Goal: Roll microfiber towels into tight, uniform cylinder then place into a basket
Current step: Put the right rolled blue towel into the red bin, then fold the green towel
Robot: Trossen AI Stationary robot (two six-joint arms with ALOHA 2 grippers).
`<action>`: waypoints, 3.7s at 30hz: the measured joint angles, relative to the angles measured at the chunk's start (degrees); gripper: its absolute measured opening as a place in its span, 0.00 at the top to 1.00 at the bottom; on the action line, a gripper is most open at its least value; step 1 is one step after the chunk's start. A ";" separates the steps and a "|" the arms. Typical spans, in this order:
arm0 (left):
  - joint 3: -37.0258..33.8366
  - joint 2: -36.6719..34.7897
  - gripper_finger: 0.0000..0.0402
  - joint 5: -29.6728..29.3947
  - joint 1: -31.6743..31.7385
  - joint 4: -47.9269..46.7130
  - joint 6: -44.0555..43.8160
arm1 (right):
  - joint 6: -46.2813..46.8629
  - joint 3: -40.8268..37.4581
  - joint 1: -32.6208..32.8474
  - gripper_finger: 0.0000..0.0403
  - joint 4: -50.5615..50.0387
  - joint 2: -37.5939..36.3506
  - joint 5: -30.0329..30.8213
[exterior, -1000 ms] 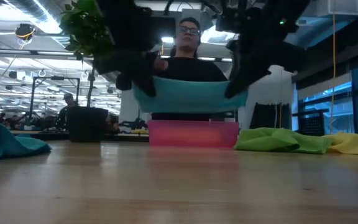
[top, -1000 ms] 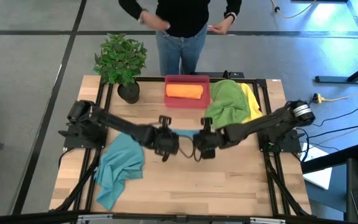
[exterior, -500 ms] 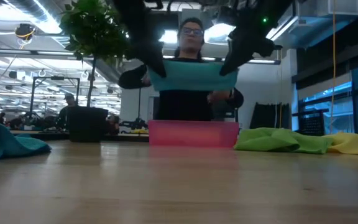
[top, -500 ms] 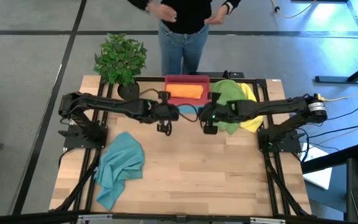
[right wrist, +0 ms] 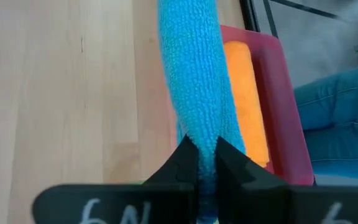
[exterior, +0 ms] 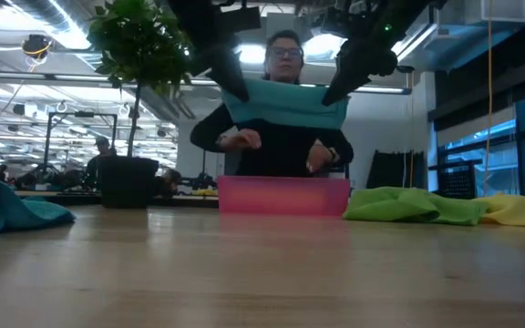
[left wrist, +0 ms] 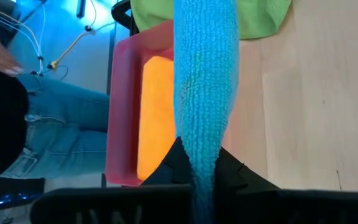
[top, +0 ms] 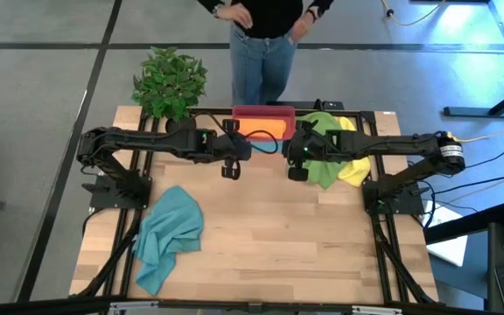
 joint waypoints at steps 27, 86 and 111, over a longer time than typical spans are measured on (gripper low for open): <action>-1.95 14.21 0.99 7.08 16.15 16.88 7.40 | -16.96 -18.63 -19.03 0.95 34.88 4.08 -6.11; 4.61 19.85 0.51 8.83 18.31 4.52 23.17 | -23.50 -11.19 -24.06 0.54 32.11 12.92 -9.85; 8.48 9.53 0.52 18.27 12.48 0.96 4.16 | -13.18 -11.10 -22.07 0.56 20.84 -3.63 -14.51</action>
